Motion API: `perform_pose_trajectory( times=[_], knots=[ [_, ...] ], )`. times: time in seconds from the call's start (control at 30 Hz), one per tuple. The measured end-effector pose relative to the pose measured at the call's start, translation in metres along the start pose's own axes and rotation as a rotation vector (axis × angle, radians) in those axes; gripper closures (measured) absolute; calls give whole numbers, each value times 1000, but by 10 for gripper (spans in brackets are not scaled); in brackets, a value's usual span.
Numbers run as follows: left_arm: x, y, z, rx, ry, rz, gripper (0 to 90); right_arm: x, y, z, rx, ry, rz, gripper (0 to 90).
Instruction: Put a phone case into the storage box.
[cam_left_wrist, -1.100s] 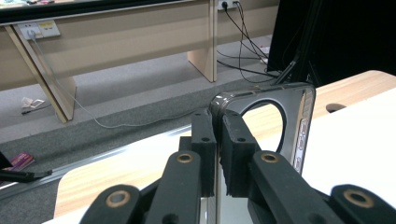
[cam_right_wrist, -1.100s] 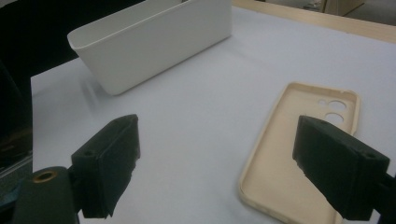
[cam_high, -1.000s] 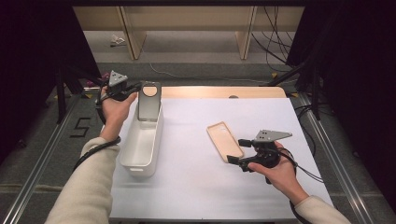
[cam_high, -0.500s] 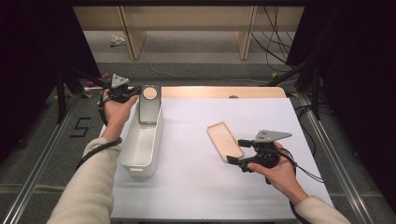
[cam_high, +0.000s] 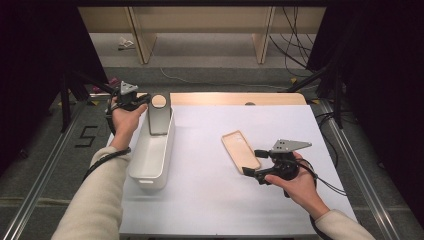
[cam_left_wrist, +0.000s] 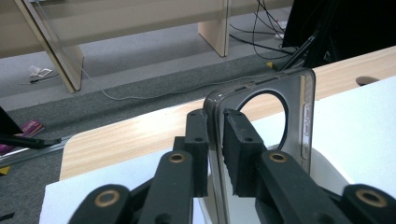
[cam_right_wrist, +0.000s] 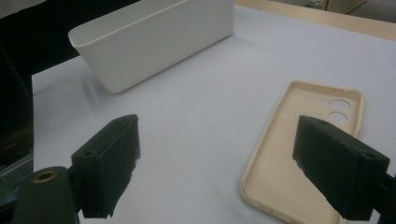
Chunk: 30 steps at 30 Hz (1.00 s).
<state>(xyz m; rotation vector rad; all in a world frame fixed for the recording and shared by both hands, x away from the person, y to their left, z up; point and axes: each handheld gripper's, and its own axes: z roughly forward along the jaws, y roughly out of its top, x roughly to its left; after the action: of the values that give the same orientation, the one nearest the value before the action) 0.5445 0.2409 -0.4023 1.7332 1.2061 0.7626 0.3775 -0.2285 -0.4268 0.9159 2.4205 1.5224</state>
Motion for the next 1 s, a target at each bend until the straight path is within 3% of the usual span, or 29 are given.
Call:
perform_pose_trajectory(
  times=[0.3, 0.73, 0.87, 1.0],
  knots=[
    [2, -2, 4, 27, 11, 7, 706, 0, 0, 0, 4, 2, -2, 159],
    [-4, 6, 1, 32, 31, 38, 391, 1, 0, 1, 8, 4, 0, 159],
    [-8, 10, -7, 6, 19, 47, 278, -1, 0, 0, 6, -1, 3, 160],
    [-16, 9, -24, 6, 1, 17, 179, -4, 0, -1, 4, -11, 9, 160]
  ],
)
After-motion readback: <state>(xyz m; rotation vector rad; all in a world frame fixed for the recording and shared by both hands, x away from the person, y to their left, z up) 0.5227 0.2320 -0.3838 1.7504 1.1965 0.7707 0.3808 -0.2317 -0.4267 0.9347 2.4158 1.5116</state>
